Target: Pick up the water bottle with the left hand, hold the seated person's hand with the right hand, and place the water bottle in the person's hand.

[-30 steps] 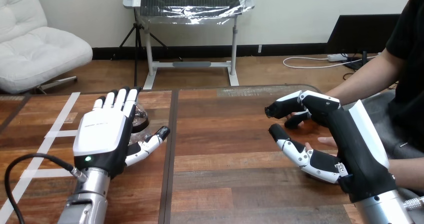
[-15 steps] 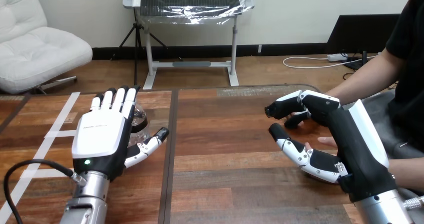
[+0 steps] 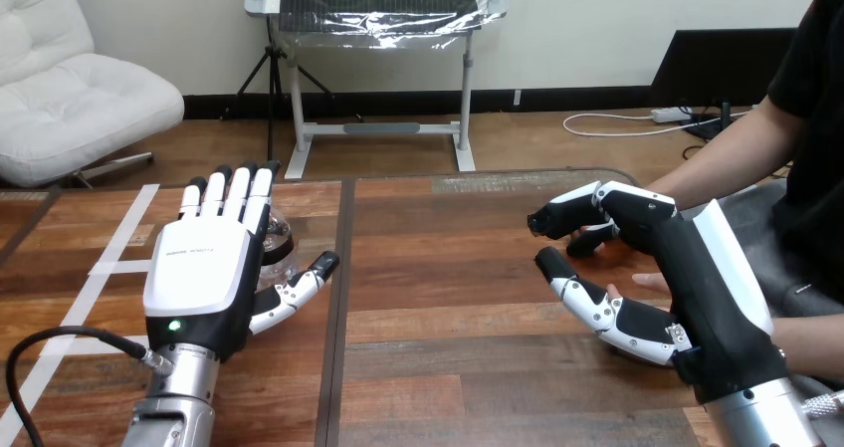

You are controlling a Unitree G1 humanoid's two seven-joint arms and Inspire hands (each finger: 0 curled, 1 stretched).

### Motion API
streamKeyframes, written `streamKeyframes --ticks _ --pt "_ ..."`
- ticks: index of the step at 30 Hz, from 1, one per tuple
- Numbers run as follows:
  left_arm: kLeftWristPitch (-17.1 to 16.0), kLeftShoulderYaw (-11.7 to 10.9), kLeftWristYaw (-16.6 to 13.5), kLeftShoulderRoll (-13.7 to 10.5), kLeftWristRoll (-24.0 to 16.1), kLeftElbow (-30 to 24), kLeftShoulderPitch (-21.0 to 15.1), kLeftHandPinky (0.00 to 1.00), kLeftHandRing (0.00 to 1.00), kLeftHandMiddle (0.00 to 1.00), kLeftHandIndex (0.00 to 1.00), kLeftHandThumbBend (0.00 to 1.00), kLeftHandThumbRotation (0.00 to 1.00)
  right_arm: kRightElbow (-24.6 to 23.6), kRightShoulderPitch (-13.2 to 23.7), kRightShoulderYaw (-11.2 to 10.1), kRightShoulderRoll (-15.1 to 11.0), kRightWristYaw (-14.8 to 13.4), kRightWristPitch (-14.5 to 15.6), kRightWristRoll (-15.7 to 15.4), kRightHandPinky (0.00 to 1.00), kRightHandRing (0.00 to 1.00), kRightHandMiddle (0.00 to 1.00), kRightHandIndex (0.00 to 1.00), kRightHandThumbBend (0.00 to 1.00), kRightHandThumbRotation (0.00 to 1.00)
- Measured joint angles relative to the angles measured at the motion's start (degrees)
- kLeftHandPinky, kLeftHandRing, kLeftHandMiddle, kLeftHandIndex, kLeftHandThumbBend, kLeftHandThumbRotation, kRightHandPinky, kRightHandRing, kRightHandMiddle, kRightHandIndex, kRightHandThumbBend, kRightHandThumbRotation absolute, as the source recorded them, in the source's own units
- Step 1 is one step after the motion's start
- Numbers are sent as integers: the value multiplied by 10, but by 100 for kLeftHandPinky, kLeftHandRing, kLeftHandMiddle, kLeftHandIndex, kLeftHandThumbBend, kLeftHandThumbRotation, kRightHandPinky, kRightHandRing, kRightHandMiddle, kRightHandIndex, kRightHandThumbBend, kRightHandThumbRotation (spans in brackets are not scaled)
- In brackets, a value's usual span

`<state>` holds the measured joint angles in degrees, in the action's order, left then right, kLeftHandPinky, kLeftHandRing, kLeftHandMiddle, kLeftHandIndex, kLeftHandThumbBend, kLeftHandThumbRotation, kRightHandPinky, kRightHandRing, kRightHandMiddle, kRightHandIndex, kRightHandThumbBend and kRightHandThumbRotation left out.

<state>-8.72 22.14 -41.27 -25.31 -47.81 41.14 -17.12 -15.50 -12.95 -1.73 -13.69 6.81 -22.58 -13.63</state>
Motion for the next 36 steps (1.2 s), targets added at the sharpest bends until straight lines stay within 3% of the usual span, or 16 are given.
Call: streamKeyframes --ticks 7,28,36 --pt "-9 0 -2 1 0 3 0 100 100 100 100 55 100 0 0 0 0 0 3 -2 51 62 61 56 40 0" --pt "-30 7 -55 5 -12 52 -14 100 100 100 100 56 100 0 0 6 0 0 3 -5 52 63 62 56 40 0" --pt "-30 10 -61 6 -15 62 -19 100 100 100 100 57 100 0 0 7 0 0 3 -4 52 63 62 56 40 0"
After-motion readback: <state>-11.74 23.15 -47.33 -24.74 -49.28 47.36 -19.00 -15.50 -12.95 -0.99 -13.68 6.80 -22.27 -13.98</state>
